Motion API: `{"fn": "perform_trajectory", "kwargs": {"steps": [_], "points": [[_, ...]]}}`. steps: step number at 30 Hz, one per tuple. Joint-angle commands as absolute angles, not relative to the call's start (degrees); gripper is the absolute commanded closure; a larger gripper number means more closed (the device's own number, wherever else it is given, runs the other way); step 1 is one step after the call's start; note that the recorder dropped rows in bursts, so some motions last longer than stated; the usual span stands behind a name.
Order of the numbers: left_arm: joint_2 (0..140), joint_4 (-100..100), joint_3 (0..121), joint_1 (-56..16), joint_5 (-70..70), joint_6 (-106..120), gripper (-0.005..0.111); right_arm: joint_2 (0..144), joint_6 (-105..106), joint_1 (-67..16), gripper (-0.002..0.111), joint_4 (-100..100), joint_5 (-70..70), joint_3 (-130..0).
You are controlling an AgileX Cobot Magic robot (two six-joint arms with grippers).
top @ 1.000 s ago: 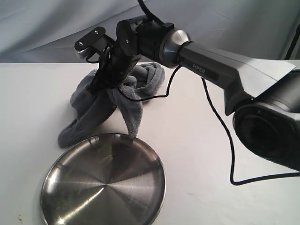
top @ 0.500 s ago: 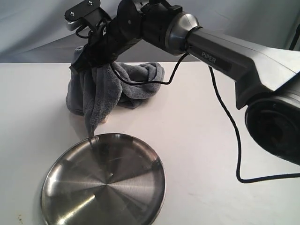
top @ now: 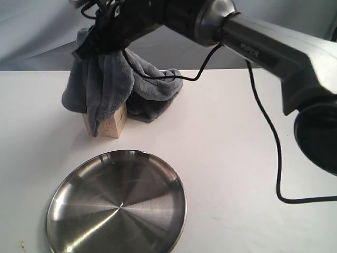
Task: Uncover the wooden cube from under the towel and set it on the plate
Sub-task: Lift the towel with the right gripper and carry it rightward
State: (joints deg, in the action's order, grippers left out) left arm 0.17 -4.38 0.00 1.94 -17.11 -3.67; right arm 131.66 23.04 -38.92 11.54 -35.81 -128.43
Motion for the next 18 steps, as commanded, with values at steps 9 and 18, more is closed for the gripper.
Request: {"fn": "perform_trajectory", "kwargs": {"steps": [9, 18], "points": [[0.0, -4.0, 0.0, 1.7, -16.3, -3.9, 0.106, 121.2, 24.5, -38.8, 0.108, -2.7, -44.4, -128.7], [0.0, -4.0, 0.0, 1.7, -16.3, -3.9, 0.106, 118.3, 25.7, -38.7, 0.108, -15.7, -53.9, -128.7]]}}
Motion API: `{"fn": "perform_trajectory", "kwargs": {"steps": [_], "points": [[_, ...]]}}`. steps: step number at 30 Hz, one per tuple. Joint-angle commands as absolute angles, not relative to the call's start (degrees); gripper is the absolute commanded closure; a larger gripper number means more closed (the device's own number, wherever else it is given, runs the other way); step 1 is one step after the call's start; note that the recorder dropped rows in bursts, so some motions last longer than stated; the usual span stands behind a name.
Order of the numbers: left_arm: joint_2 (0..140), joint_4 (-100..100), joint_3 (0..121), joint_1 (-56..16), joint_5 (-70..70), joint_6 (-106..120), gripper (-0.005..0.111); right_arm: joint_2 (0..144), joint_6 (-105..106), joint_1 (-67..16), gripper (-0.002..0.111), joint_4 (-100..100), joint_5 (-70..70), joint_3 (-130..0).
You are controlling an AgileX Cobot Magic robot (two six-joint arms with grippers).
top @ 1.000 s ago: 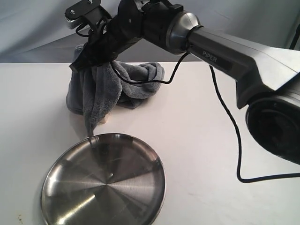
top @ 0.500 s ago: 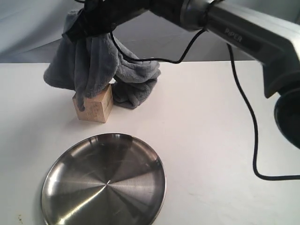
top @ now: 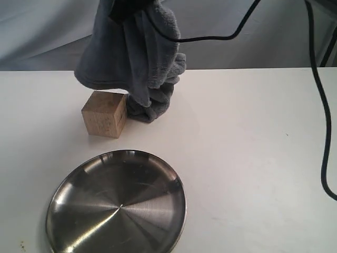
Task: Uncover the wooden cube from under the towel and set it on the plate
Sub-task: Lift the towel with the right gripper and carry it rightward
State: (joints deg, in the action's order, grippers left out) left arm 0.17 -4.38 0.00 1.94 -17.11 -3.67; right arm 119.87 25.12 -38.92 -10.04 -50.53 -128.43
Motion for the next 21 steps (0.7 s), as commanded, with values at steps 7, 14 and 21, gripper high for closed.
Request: {"fn": "perform_trajectory", "kwargs": {"steps": [7, 14, 21], "points": [[0.0, -4.0, 0.0, 1.7, -16.3, -3.9, 0.106, 116.6, 29.6, -38.3, 0.108, -17.9, -63.2, -128.7], [0.0, -4.0, 0.0, 1.7, -16.3, -3.9, 0.106, 113.3, 25.5, -32.7, 0.108, -18.3, -69.3, -128.7], [0.0, -4.0, 0.0, 1.7, -16.3, -3.9, 0.106, 106.9, 25.5, -24.7, 0.108, -10.2, -70.0, -128.7]]}}
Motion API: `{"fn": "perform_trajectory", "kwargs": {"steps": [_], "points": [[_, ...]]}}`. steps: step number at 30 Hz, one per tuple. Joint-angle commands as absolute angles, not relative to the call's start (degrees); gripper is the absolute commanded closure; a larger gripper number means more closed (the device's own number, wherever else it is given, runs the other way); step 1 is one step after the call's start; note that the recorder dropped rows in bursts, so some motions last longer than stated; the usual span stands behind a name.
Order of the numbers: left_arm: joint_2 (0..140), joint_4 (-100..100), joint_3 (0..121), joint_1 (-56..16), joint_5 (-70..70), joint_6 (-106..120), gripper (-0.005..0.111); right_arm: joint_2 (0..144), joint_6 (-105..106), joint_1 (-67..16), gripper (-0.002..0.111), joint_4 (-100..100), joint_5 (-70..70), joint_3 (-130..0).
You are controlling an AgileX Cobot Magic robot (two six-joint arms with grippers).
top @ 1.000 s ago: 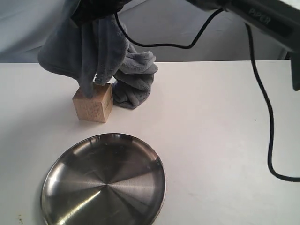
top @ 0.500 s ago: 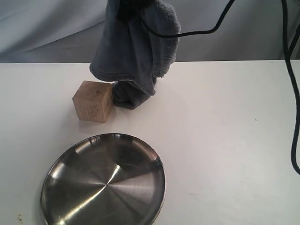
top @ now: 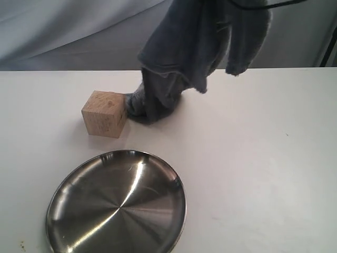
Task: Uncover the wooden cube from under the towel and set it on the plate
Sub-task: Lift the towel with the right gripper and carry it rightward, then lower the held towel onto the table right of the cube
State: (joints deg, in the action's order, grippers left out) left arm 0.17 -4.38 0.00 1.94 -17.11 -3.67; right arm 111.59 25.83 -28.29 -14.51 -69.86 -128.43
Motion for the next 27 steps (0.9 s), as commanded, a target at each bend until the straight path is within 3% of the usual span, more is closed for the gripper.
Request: {"fn": "perform_trajectory", "kwargs": {"steps": [1, 7, 27], "points": [[0.0, -4.0, 0.0, 1.7, -16.3, -3.9, 0.106, 105.8, 25.5, -23.4, 0.108, -8.9, -70.0, -128.7], [0.0, -4.0, 0.0, 1.7, -16.3, -3.9, 0.106, 102.2, 29.7, -19.9, 0.108, 5.2, -70.0, -128.7], [0.0, -4.0, 0.0, 1.7, -16.3, -3.9, 0.106, 120.2, 36.0, -20.0, 0.108, 5.8, -64.0, -116.2]]}}
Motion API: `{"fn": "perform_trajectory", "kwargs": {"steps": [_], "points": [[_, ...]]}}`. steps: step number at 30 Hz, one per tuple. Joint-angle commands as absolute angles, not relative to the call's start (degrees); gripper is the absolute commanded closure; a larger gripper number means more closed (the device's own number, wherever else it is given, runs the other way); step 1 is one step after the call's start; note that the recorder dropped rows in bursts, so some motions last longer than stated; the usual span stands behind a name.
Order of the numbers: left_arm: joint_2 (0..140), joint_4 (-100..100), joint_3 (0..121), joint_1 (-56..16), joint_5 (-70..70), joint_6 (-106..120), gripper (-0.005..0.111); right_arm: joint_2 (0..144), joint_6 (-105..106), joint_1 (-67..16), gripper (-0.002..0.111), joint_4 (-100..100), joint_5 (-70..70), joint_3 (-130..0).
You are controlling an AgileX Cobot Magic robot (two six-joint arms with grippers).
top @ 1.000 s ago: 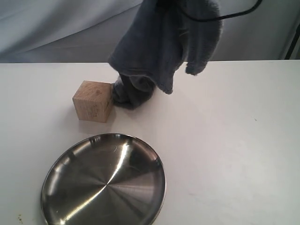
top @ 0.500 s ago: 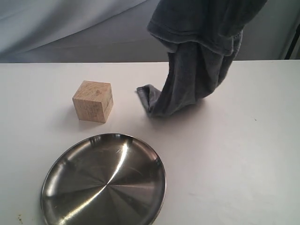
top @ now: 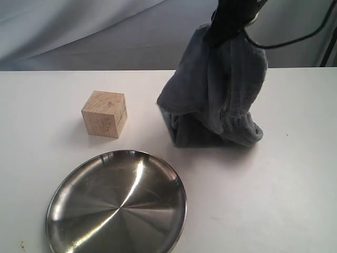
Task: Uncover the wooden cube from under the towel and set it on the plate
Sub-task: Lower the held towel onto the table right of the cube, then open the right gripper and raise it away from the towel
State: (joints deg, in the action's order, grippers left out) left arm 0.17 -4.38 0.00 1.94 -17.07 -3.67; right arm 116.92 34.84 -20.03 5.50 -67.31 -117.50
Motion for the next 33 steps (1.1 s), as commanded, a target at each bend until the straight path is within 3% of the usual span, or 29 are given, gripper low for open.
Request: {"fn": "perform_trajectory", "kwargs": {"steps": [1, 19, 23, 25, 29, 30, 33], "points": [[0.0, -4.0, 0.0, 1.7, -16.3, -3.9, 0.106, 121.4, 36.0, -20.0, 0.108, 6.0, -63.1, -116.1], [0.0, -4.0, 0.0, 1.7, -16.3, -3.9, 0.106, 141.1, 35.9, -20.0, 0.106, 5.4, -63.1, -115.8], [0.0, -4.0, 0.0, 1.7, -16.3, -3.9, 0.106, 142.9, 35.9, -20.0, 0.085, 4.0, -63.3, -115.8], [0.0, -4.0, 0.0, 1.7, -16.3, -3.9, 0.106, 143.0, 35.9, -20.0, 0.065, 3.8, -63.3, -115.8], [0.0, -4.0, 0.0, 1.7, -16.3, -3.9, 0.106, 142.9, 33.8, -20.0, 0.015, 4.1, -61.7, -115.8], [0.0, -4.0, 0.0, 1.7, -16.3, -3.9, 0.106, 142.6, 33.7, -20.0, 0.009, 4.2, -61.5, -115.8], [0.0, -4.0, 0.0, 1.7, -16.3, -3.9, 0.106, 141.5, 33.7, -20.1, 0.006, 4.2, -61.9, -115.8]]}}
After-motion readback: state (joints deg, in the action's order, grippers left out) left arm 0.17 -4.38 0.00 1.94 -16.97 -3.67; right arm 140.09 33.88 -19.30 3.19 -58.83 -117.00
